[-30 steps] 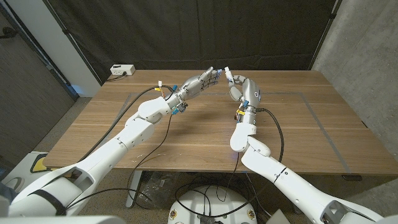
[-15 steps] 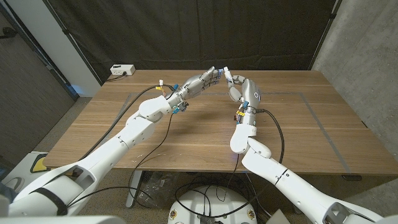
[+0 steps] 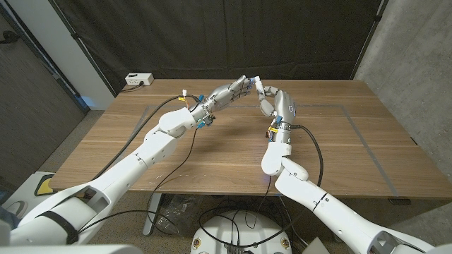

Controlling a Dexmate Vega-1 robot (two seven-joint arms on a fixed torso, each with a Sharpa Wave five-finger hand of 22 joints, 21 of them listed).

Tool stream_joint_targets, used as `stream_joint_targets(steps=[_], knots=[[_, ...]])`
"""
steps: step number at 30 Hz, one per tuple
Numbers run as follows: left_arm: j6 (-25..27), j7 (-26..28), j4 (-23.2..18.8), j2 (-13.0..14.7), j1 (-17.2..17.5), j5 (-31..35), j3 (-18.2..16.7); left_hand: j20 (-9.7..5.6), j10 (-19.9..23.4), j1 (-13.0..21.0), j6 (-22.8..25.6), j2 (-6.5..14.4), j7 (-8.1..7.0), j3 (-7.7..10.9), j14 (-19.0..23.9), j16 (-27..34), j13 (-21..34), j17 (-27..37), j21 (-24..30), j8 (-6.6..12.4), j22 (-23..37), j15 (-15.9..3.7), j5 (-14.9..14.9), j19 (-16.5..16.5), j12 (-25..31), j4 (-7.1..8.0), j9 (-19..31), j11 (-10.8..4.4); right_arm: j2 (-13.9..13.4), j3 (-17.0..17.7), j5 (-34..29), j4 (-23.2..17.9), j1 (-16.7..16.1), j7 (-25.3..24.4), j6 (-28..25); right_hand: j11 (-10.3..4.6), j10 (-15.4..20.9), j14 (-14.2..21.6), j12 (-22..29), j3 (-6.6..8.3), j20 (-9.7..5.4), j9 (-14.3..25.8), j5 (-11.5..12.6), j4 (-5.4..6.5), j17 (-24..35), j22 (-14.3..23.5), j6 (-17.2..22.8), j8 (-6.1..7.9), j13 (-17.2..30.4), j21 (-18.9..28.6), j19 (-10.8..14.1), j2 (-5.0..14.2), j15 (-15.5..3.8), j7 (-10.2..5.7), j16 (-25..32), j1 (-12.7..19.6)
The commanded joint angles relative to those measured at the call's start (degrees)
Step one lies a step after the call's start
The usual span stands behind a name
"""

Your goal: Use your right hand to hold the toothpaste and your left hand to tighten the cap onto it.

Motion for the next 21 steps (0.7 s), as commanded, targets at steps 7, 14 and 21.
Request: stream_joint_targets(steps=[7, 14, 21], knots=[[-0.38, -0.38, 0.79, -0.83, -0.84, 0.48, 0.56, 0.04, 0.09, 0.56, 0.30, -0.13, -0.44, -0.26, 0.10, 0.03, 0.10, -0.07, 0.33, 0.48, -0.02, 0.28, 0.02, 0.05, 0.24, -0.24, 0.06, 0.16, -0.67, 0.26, -0.98, -1.79, -0.86, -0.42, 1.45, 0.07, 0.37, 0.62, -0.14, 0.32, -4.58, 0.32, 0.42, -0.09, 0.22, -0.01, 1.65, 0.34, 0.28, 0.43, -0.25, 0.56, -3.45, -1.07, -0.05, 0.26], [-0.73, -0.73, 1.32, -1.35, -1.25, 0.59, 0.85, 0.05, 0.13, 0.60, 0.36, -0.12, -0.41, -0.27, 0.17, 0.04, 0.10, -0.07, 0.35, 0.48, -0.02, 0.24, 0.00, 0.06, 0.25, -0.25, 0.06, 0.15, -0.91, 0.88, -1.41, -2.68, -1.07, -0.50, 1.49, -0.02, 0.35, 0.63, -0.21, 0.32, -4.56, 0.33, 0.42, -0.09, 0.21, -0.02, 1.70, 0.29, 0.28, 0.43, -0.27, 0.54, -3.45, -1.07, -0.06, 0.24], [-0.77, -1.28, 2.39, -2.22, -2.50, 1.09, 1.48, 0.13, 0.14, 0.64, 0.43, -0.11, -0.57, -0.27, 0.19, 0.04, 0.10, -0.07, 0.37, 0.48, -0.02, 0.18, -0.02, 0.10, 0.25, -0.25, 0.06, 0.03, -1.37, 1.37, -1.85, -3.74, -1.95, -0.70, 1.63, -0.11, 0.32, 0.61, -0.29, 0.33, -4.56, 0.34, 0.42, -0.09, 0.22, -0.02, 1.69, 0.20, 0.29, 0.43, -0.26, 0.53, -3.43, -1.13, -0.08, 0.22]])
